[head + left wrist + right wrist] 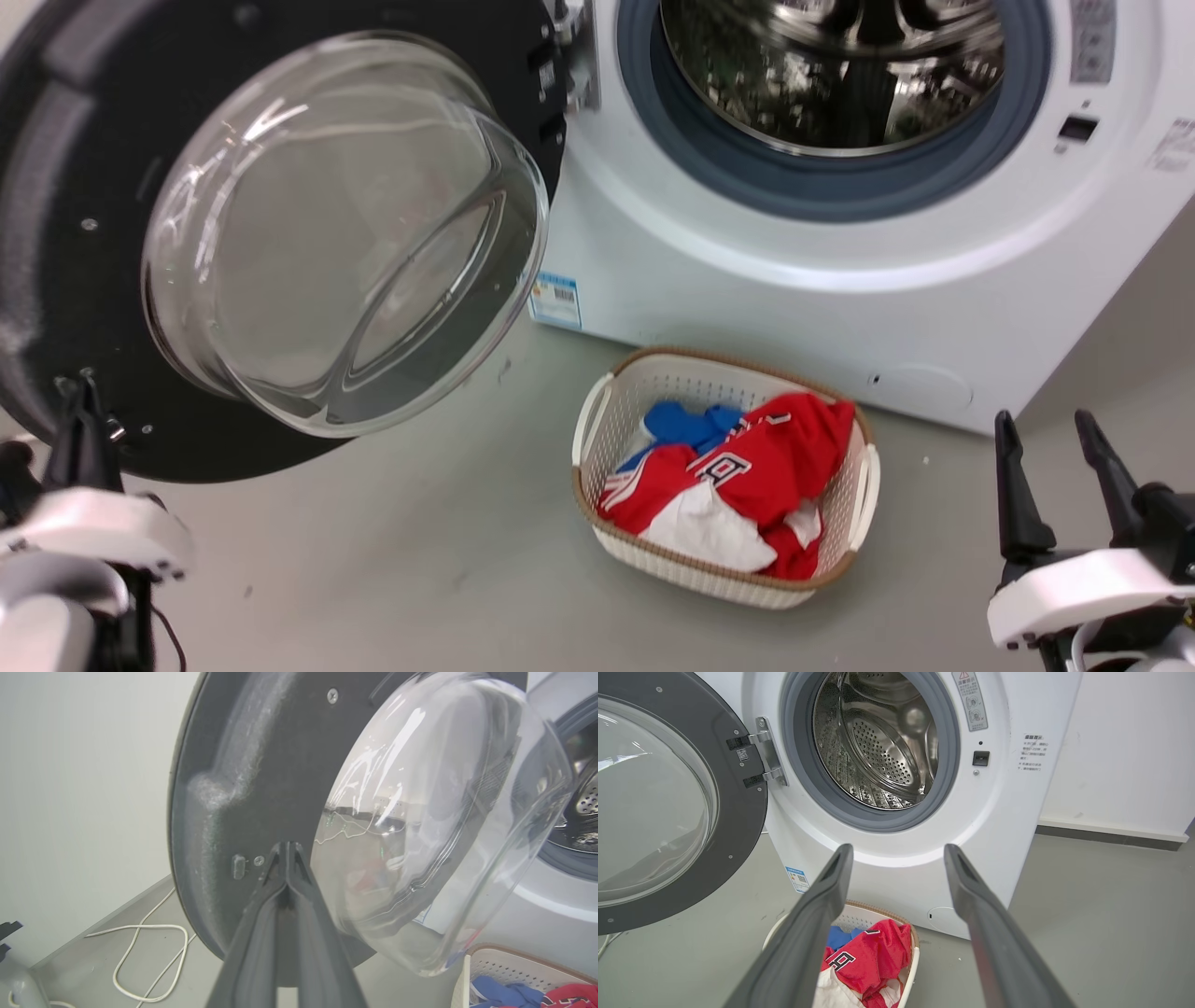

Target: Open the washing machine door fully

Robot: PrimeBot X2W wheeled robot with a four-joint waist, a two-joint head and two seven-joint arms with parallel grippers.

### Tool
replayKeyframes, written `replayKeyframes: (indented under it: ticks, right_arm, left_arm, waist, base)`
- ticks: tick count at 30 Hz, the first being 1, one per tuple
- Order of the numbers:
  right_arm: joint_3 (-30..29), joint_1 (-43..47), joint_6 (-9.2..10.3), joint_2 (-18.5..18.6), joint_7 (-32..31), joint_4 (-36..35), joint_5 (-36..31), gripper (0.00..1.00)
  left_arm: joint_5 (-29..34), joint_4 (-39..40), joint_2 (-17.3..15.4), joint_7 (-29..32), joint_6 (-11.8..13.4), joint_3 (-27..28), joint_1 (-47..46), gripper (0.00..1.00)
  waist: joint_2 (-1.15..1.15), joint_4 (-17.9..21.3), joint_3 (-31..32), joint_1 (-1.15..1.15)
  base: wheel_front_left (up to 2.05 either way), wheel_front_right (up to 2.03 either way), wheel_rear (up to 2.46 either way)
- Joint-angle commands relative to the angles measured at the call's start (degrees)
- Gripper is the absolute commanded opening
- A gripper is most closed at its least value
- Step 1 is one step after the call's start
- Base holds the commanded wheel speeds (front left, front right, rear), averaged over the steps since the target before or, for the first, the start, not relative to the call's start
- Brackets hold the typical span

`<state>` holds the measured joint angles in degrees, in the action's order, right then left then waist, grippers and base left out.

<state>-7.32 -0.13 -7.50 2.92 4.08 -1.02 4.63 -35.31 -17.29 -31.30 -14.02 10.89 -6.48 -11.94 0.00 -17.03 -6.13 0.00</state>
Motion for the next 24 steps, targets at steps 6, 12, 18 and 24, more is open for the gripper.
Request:
replayKeyframes:
  ticks: [6,12,18,24]
  right_arm:
    - [0.5,2.8,0.01,0.0,0.5,1.1,1.1,1.00]
    - [1.1,4.2,0.01,0.0,0.2,1.6,1.2,1.00]
    - [1.8,4.4,0.01,0.0,-0.3,1.8,0.8,1.00]
    - [2.6,4.6,0.01,0.0,-0.3,1.9,0.6,1.00]
  left_arm:
    - [1.8,10.2,1.0,2.2,4.3,-1.8,8.8,0.00]
    - [2.6,18.9,2.9,4.7,5.7,-5.6,13.3,0.00]
    - [4.2,21.4,4.0,6.4,5.0,-9.7,12.5,0.00]
    - [5.6,20.2,4.7,6.9,4.4,-12.5,11.1,1.00]
  waist:
    - [0.00,0.8,6.2,0.00]
    - [0.00,2.3,8.2,0.00]
    - [0.00,5.5,9.2,0.00]
    - [0.00,10.0,9.8,0.00]
  base:
    - [0.00,0.00,0.00]
    - [0.00,0.00,0.00]
    - [0.00,0.00,0.00]
    - [0.00,0.00,0.00]
